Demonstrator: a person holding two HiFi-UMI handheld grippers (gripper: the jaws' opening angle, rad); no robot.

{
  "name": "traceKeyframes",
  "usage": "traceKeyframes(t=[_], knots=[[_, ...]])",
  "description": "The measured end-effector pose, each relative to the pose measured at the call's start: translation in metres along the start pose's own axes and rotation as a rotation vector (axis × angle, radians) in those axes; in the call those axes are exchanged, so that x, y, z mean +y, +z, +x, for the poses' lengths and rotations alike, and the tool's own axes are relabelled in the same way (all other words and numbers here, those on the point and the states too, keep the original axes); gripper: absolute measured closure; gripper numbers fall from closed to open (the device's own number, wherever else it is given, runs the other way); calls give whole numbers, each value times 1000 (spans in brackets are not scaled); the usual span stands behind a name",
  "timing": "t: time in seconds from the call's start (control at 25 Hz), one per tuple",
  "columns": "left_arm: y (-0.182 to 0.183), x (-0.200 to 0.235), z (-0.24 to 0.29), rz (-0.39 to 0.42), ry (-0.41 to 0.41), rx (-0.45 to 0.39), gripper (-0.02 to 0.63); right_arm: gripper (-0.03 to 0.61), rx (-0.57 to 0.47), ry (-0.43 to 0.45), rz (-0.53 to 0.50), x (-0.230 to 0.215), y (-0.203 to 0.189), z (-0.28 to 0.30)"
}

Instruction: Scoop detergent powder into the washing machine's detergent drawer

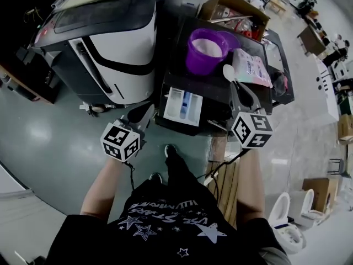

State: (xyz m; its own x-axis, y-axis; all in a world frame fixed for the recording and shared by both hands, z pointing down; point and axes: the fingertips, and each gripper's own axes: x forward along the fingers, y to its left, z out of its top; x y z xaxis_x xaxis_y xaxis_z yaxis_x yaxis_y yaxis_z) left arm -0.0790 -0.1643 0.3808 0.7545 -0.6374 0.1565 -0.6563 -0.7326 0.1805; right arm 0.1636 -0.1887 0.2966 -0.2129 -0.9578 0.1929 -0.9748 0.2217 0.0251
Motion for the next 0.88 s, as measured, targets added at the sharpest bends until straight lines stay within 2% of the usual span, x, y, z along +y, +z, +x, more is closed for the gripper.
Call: traceKeyframes(t=[0.16,0.28,0.56,0.88], knots=[[8,16,24,33,5,18,612,543,-7,36,-55,-19,19,44],[18,31,45,39,19,14,612,543,43,74,-151,-32,26,79],[36,58,94,37,43,7,612,543,243,194,-387,-51,15,150],[41,68,127,29,51,13,612,543,483,311,-646,-61,-6,197]])
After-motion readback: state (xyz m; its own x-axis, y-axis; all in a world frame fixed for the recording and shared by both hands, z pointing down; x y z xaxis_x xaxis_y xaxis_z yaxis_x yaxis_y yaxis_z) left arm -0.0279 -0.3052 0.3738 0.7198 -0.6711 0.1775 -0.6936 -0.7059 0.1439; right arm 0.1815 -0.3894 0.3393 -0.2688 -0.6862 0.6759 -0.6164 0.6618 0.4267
